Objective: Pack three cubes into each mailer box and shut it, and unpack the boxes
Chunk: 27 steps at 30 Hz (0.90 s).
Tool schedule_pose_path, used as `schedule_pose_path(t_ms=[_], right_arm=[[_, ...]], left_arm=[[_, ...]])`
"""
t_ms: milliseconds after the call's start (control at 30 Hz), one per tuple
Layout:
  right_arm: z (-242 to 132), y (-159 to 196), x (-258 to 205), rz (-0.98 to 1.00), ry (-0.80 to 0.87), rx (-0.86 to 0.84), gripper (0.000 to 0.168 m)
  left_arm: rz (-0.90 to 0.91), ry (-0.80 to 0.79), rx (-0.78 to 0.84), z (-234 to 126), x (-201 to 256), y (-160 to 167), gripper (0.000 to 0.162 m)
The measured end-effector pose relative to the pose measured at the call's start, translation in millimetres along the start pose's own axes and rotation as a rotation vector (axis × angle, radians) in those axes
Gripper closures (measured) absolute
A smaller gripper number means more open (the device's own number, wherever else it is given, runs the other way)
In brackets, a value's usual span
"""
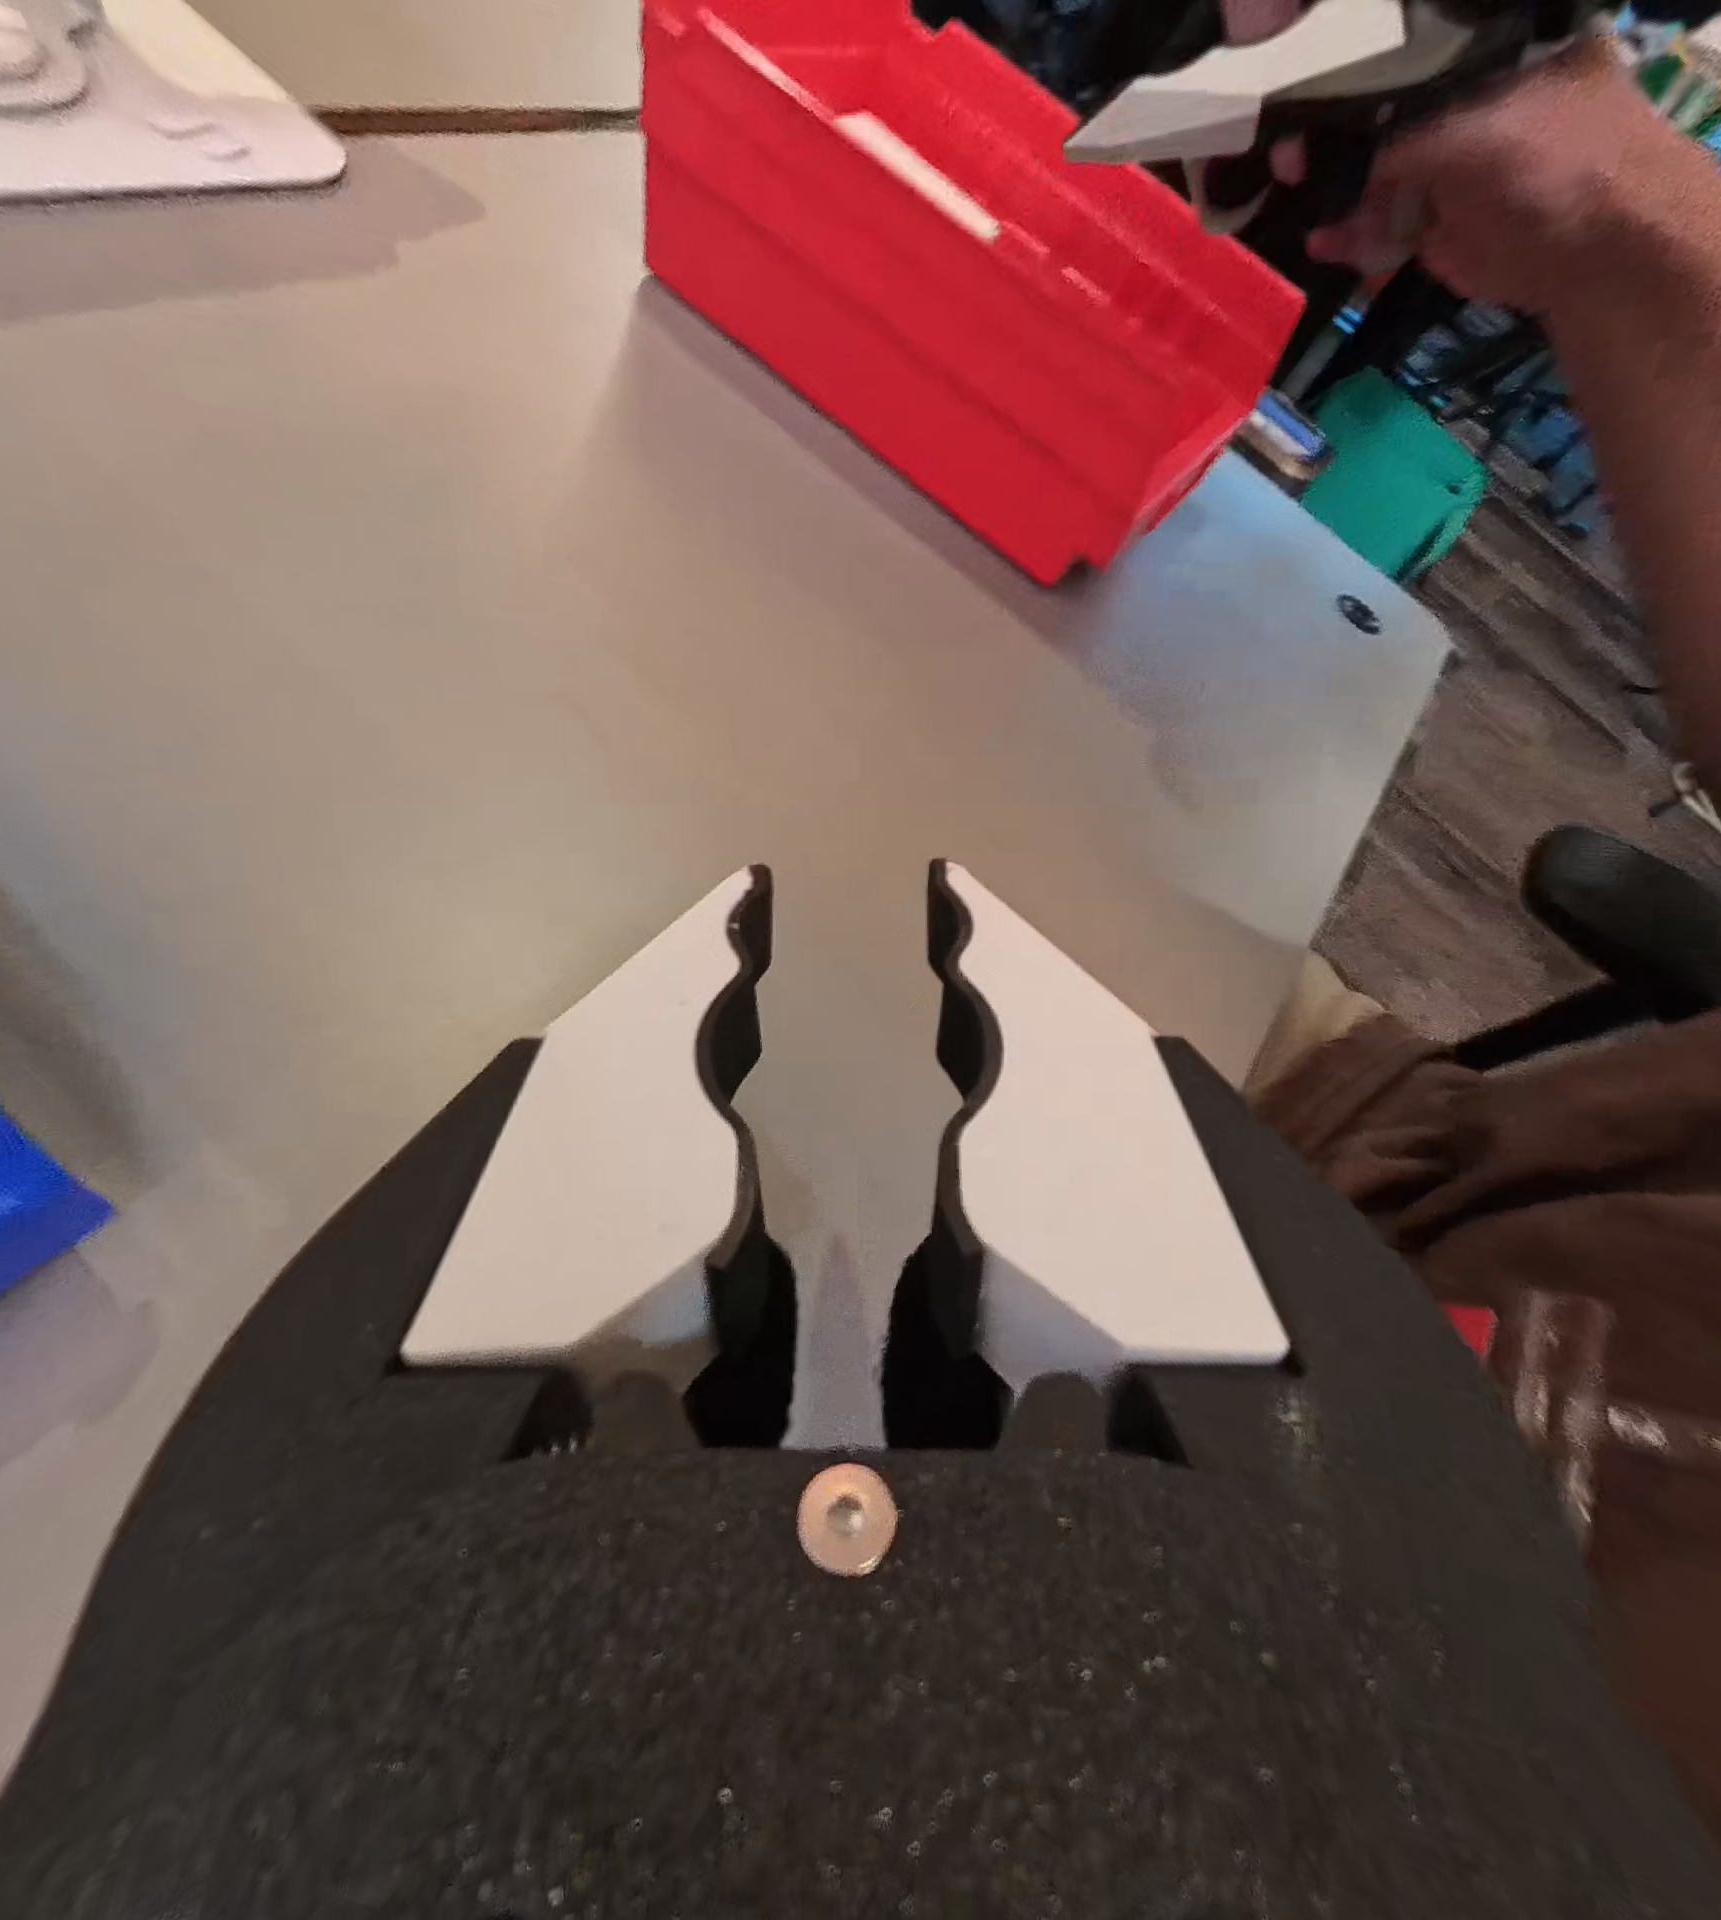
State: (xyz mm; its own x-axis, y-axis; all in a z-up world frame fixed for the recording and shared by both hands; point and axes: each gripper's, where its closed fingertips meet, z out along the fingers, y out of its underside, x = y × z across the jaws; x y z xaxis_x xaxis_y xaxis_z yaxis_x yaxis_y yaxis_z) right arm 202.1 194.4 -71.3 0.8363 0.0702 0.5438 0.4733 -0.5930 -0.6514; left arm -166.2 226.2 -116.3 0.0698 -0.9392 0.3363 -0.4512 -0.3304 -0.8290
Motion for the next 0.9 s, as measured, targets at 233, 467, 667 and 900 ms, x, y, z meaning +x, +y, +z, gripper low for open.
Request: schedule_pose_path(t_ms=[233, 467, 667, 900], right_arm=[[-83.8, -109.6, -213.8, 0.518, -0.695, 0.382, 0.089], [-89.8, -95.8, -317.3, 0.473, -0.855, 0.284, 0.076], [-89.7, -96.3, -317.2, 0.532, -0.893, 0.297, 0.077], [-90.1, -95.1, -315.9, 0.571, -0.928, 0.316, 0.077]], left_arm=[[0.381, 0.006, -0.31, -74.9, -57.0, -32.4, 0.129], [0.67, -0.223, -0.814, -106.3, -224.0, -27.7, 0.058], [0.701, -0.165, -1.054, -95.7, -269.8, 2.9, 0.033], [0.721, -0.081, -1.088, -73.8, -274.1, 25.6, 0.033]])
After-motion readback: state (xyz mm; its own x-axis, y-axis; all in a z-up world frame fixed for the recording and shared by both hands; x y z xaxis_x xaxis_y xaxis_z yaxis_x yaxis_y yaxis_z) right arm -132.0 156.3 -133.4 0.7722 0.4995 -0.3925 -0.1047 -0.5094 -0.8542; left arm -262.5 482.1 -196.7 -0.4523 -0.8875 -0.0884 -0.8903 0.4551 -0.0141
